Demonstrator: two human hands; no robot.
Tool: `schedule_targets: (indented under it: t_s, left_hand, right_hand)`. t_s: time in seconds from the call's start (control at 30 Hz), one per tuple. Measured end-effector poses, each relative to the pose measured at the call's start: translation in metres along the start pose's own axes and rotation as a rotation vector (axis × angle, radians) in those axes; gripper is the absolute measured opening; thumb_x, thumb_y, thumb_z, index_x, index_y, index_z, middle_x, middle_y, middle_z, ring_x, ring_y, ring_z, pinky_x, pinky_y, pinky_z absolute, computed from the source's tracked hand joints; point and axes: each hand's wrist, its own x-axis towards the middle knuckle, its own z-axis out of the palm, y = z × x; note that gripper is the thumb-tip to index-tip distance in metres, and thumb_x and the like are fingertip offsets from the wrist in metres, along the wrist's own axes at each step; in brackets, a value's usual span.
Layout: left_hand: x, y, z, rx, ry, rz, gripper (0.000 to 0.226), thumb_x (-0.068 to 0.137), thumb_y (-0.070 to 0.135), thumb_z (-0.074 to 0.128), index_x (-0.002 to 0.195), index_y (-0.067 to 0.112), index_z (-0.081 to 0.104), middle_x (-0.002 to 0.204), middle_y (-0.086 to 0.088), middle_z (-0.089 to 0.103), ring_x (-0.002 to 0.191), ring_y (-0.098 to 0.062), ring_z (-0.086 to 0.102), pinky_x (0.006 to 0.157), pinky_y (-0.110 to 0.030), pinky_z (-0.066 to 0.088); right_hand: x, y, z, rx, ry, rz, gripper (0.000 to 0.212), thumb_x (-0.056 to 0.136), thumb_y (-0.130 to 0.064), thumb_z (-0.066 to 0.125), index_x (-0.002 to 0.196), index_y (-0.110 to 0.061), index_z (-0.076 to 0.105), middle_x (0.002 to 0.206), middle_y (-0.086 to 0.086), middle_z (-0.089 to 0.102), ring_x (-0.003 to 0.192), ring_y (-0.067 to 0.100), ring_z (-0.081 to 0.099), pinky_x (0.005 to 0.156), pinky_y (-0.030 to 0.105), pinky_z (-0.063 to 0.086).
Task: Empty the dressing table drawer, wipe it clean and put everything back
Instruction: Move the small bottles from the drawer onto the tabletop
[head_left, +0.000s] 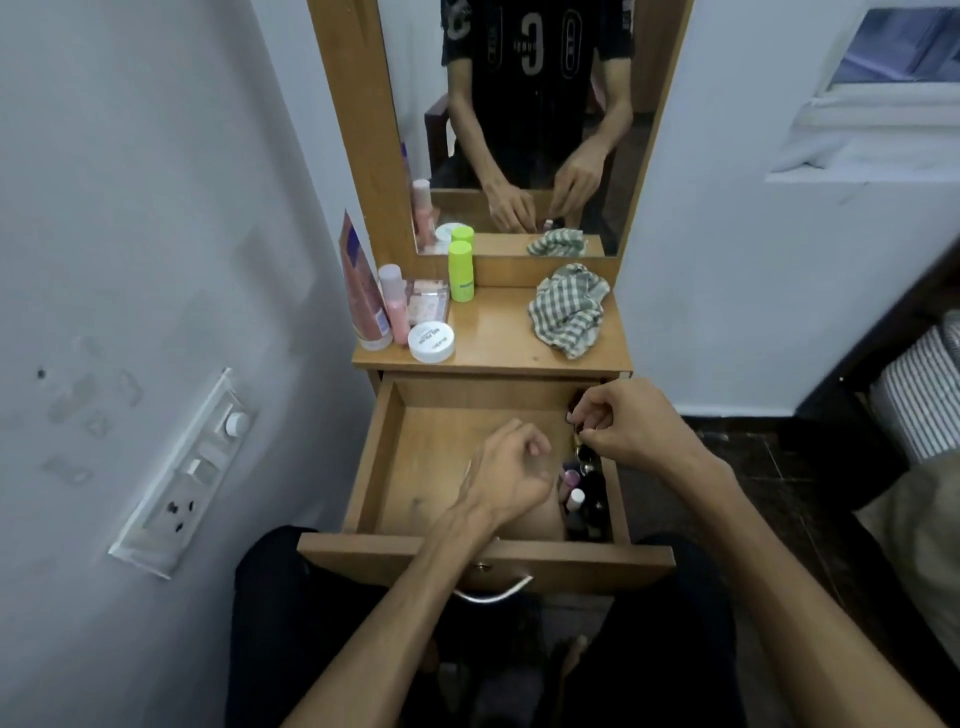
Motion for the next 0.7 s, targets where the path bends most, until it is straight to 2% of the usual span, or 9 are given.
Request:
schedule_targets:
  t_s: [0.13,0.3,0.43,0.5,0.63,0.7]
  left_hand:
    - [-0.004,0.002,-0.005,0.026,-0.118,0.01,0.027,0.063,0.026,0.068,0.09,0.025,0.068,0.092,0.01,0.058,0.084,-0.009,0.056,0.075,-0.033,0.053]
    - [-0.008,0.004,0.0,0.011,-0.178,0.046,0.032,0.068,0.036,0.067,0.099,0.028,0.07,0.094,0.015,0.057,0.081,-0.005,0.054,0.071,-0.03,0.051]
    - [-0.008,0.005,0.002,0.051,-0.249,0.104,0.042,0.077,0.031,0.069,0.119,0.035,0.068,0.102,0.015,0.056,0.081,0.001,0.052,0.072,-0.031,0.051]
    - [-0.008,0.007,0.002,0.081,-0.272,0.133,0.041,0.083,0.027,0.066,0.124,0.034,0.067,0.103,0.012,0.055,0.078,0.001,0.049,0.071,-0.032,0.049]
    - [-0.009,0.007,0.001,0.125,-0.278,0.165,0.037,0.089,0.024,0.066,0.125,0.029,0.07,0.106,0.009,0.058,0.076,0.005,0.047,0.072,-0.03,0.045]
    - [-0.009,0.008,0.001,0.147,-0.271,0.189,0.031,0.088,0.022,0.067,0.118,0.028,0.072,0.106,0.009,0.06,0.075,0.008,0.046,0.072,-0.026,0.042]
  right_hand:
    - [-0.021,-0.003,0.002,-0.055,-0.095,-0.015,0.014,0.076,-0.009,0.071,0.082,-0.021,0.076,0.074,-0.008,0.072,0.072,0.003,0.066,0.073,0.026,0.059]
    - [-0.037,-0.002,0.006,-0.079,-0.119,0.004,0.012,0.075,-0.017,0.076,0.086,-0.021,0.077,0.078,-0.009,0.071,0.075,0.008,0.065,0.072,0.027,0.058]
    - [-0.045,-0.009,0.009,-0.106,-0.152,0.029,0.014,0.077,-0.027,0.082,0.089,-0.021,0.077,0.082,-0.006,0.07,0.077,0.011,0.067,0.073,0.029,0.06]
    - [-0.047,-0.013,0.015,-0.125,-0.136,0.038,0.017,0.078,-0.031,0.084,0.089,-0.021,0.075,0.083,-0.006,0.069,0.076,0.009,0.065,0.071,0.026,0.057]
    - [-0.052,-0.015,0.031,-0.188,-0.095,0.036,0.02,0.082,-0.03,0.082,0.098,-0.021,0.074,0.09,-0.004,0.065,0.081,0.012,0.063,0.071,0.024,0.049]
    - [-0.055,-0.014,0.037,-0.204,-0.07,0.045,0.019,0.086,-0.028,0.079,0.102,-0.02,0.074,0.093,-0.003,0.066,0.084,0.014,0.064,0.073,0.025,0.051]
